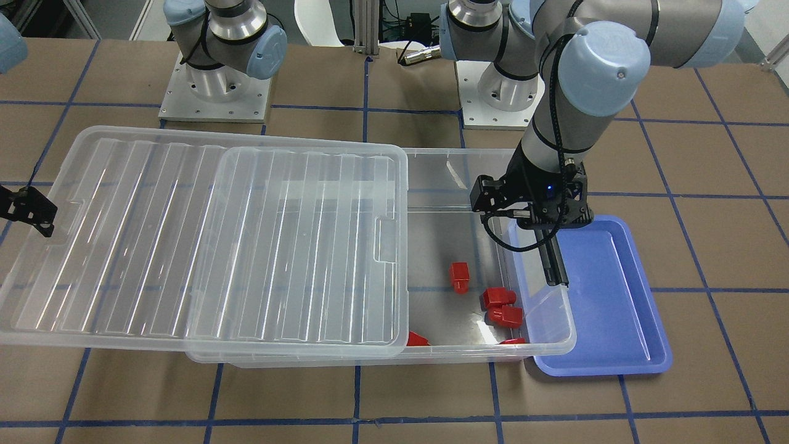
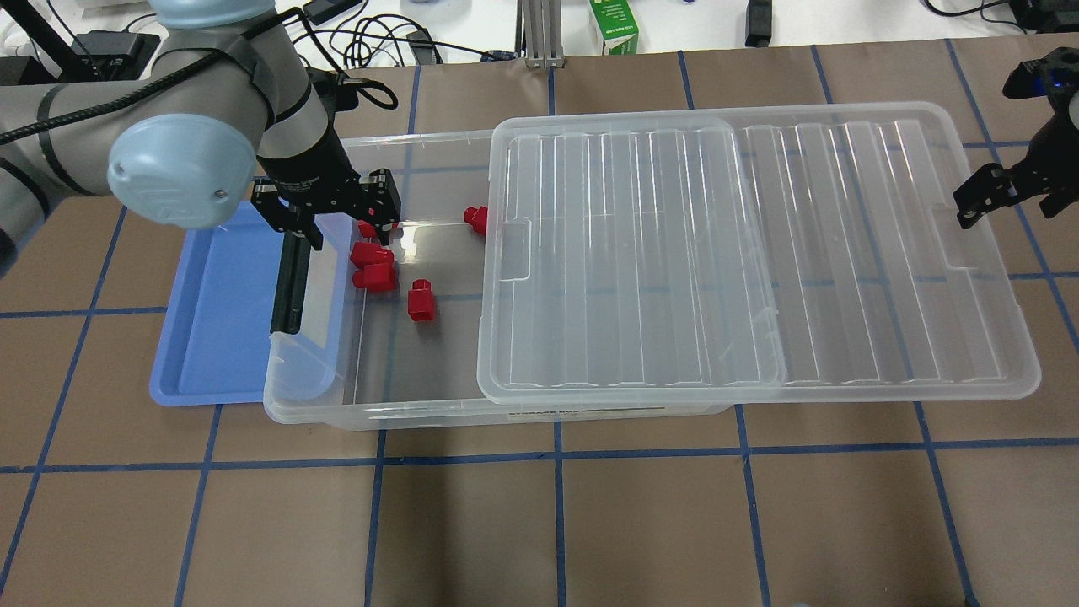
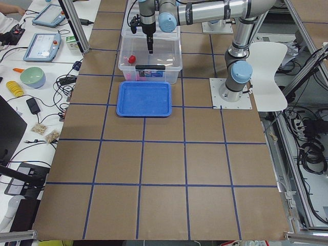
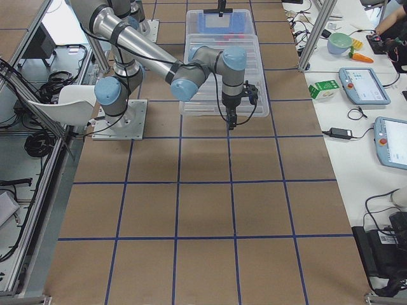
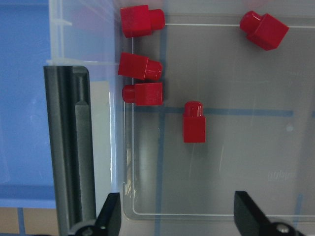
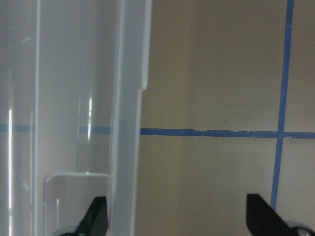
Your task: Place red block in blue tray from box
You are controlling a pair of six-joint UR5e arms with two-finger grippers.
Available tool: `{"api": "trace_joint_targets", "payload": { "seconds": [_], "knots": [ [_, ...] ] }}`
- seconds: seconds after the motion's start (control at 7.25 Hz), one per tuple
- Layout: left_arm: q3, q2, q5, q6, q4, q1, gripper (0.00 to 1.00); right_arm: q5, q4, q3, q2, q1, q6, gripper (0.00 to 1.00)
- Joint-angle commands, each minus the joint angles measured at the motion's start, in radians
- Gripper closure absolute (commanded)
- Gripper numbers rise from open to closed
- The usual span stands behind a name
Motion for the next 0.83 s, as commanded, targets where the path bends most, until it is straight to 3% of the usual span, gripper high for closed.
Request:
{"api": "trace_joint_targets", "payload": {
  "seconds": [0.0, 0.28, 0.69],
  "knots": [
    [-0.017, -0.061, 0.0, 0.0, 0.045, -0.001, 0.17, -0.001, 0.014, -0.021, -0.004, 0.008, 0.008, 0.0],
    [-0.064, -0.106, -0.055, -0.003, 0.161, -0.001, 0.17, 0.001, 0.125, -0.103, -0.022, 0.014, 0.008, 0.0],
    [-0.13, -0.155, -0.127, -0.006, 0.229, -0.001, 0.17, 0.005, 0.435, -0.238, -0.166, 0.016, 0.02, 0.0]
  ]
}}
